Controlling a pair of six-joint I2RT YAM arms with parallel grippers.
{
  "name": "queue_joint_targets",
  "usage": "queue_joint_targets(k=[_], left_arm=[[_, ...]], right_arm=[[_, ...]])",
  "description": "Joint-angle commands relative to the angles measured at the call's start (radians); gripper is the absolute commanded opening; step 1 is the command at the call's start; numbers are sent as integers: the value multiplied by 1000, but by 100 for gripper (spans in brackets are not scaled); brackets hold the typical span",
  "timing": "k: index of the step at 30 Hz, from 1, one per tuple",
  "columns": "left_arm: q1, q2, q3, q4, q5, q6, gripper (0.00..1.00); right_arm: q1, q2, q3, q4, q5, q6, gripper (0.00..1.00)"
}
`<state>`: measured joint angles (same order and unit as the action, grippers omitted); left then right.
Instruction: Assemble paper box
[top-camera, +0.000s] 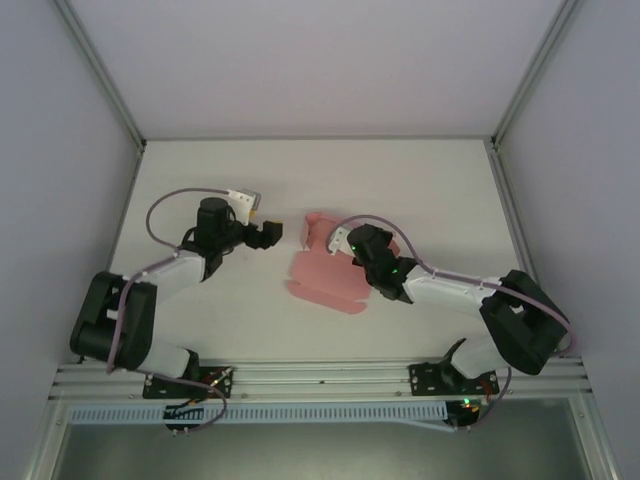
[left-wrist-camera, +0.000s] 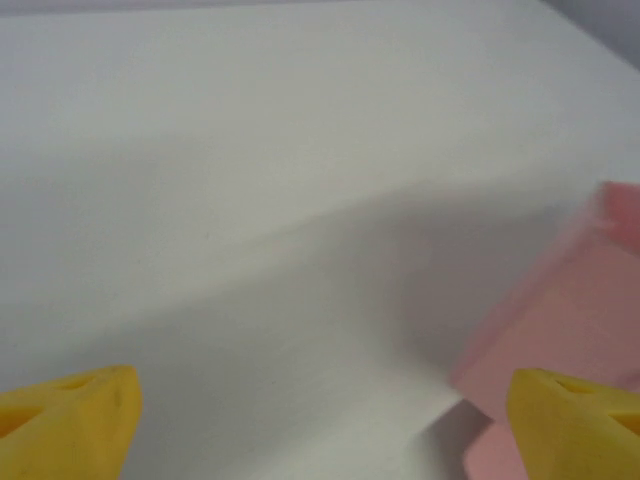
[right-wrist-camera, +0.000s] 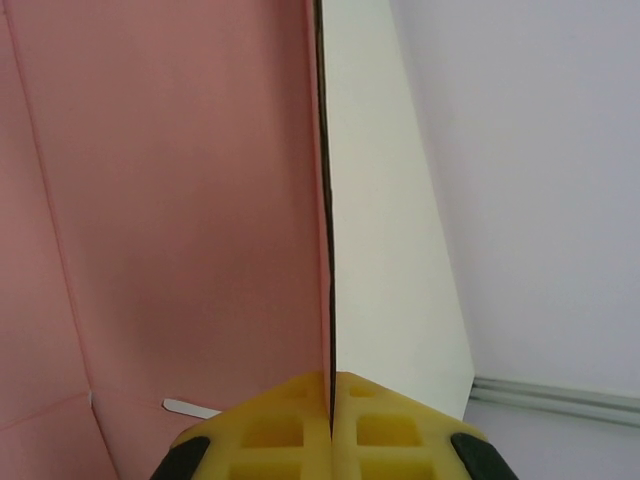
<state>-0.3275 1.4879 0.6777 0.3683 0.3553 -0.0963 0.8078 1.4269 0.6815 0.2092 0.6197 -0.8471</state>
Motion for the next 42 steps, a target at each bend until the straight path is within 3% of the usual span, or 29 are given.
queue_joint_targets(k=[1, 3, 6, 8, 12, 17, 23, 27, 34, 39, 42], left_arm=[[-3, 148, 96, -48, 175, 62, 91], [-14, 202, 129, -16, 289, 81, 88], [-61, 228, 166, -31, 337, 120, 79], [-102, 234, 183, -48, 348, 129, 69], [-144, 263, 207, -66, 343, 163, 66], [-151, 311, 238, -64, 308, 147, 59], [-216, 317, 247, -60, 58, 158, 59], [-238, 321, 243, -46, 81, 156, 59], [-207, 255, 152, -107, 220, 187, 61], [-94, 209, 81, -44, 327, 108, 62], [-42, 145, 27, 26, 394, 70, 65]], right_arm=[[8, -8, 2, 36, -9, -13, 0], [8, 0, 8, 35, 1, -14, 0], [6, 6, 12, 26, 4, -14, 0], [8, 6, 17, 12, 5, -12, 0], [8, -5, 21, -17, -8, 2, 0], [17, -9, 29, -39, -15, 10, 0], [32, 0, 40, -60, -19, 24, 0], [36, 25, 44, -72, -22, 48, 0], [23, 8, 1, 28, 68, -51, 0], [33, -12, -58, 93, 54, -130, 0], [59, 21, -101, 199, 121, -223, 0]])
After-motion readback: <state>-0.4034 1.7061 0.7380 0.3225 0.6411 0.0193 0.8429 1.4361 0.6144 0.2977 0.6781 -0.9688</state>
